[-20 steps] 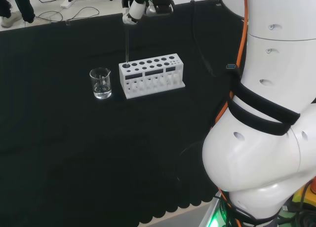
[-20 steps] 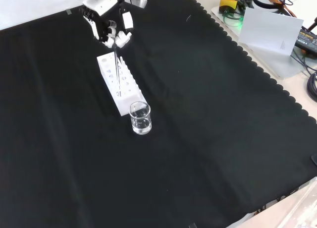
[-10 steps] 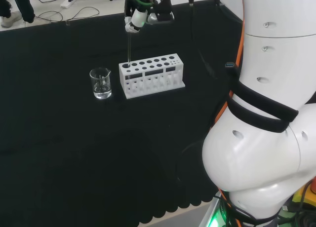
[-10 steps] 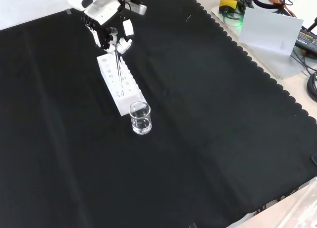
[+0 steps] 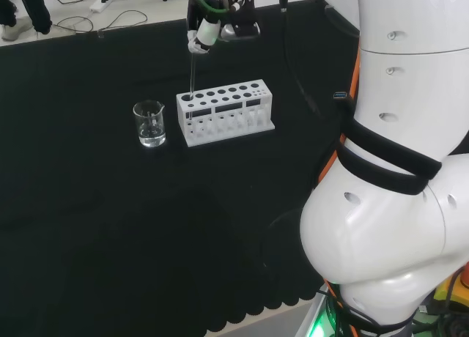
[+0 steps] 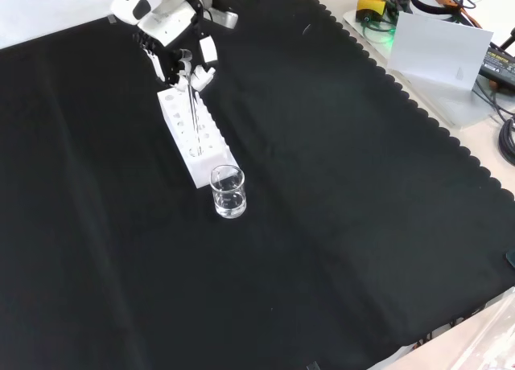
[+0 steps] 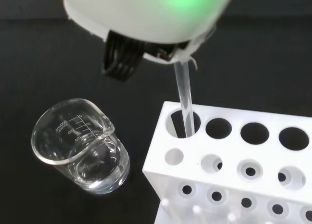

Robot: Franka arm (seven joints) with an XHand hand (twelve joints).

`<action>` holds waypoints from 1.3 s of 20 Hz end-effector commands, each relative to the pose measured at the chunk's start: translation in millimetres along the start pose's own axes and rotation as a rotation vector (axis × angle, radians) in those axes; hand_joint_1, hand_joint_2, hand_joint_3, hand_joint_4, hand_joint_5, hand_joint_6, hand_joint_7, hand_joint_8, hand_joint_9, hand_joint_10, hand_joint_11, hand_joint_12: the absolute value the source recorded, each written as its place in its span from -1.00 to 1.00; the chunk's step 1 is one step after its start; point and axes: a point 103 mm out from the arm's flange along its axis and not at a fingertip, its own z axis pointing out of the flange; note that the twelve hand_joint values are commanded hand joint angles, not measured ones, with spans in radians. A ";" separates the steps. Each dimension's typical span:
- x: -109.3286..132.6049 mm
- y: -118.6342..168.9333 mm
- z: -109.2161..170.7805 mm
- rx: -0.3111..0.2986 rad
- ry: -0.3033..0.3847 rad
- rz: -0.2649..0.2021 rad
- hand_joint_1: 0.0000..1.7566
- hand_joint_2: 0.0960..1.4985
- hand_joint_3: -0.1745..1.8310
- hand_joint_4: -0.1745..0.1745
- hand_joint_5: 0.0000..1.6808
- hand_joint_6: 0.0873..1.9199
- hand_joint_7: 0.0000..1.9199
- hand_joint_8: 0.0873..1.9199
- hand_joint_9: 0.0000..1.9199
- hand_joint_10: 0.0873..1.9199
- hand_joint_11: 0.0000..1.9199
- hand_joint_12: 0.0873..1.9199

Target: Put the glass rod back on the white test tube rack.

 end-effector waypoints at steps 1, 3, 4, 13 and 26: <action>-2.1 -0.4 2.6 0.002 0.024 0.001 0.39 -0.50 0.17 -1.00 0.62 -0.35 0.73 -0.27 0.98 -0.45 0.85 -0.37; -2.7 -0.3 3.3 0.003 0.039 0.002 0.39 -0.49 0.16 -1.00 0.62 -0.35 0.72 -0.28 0.97 -0.45 0.85 -0.37; -3.0 -0.4 3.9 0.005 0.052 0.000 0.39 -0.48 0.14 -1.00 0.61 -0.34 0.71 -0.29 0.96 -0.45 0.85 -0.37; 5.0 -0.3 -2.4 0.043 0.034 -0.010 0.45 -0.38 -0.11 -1.00 0.11 -0.23 0.30 -0.43 0.72 -0.65 0.85 -0.51; 6.2 -4.7 -27.6 0.004 0.012 0.001 0.44 -0.55 -0.06 -1.00 -0.21 -0.15 0.07 -0.32 0.73 -0.96 0.96 -0.65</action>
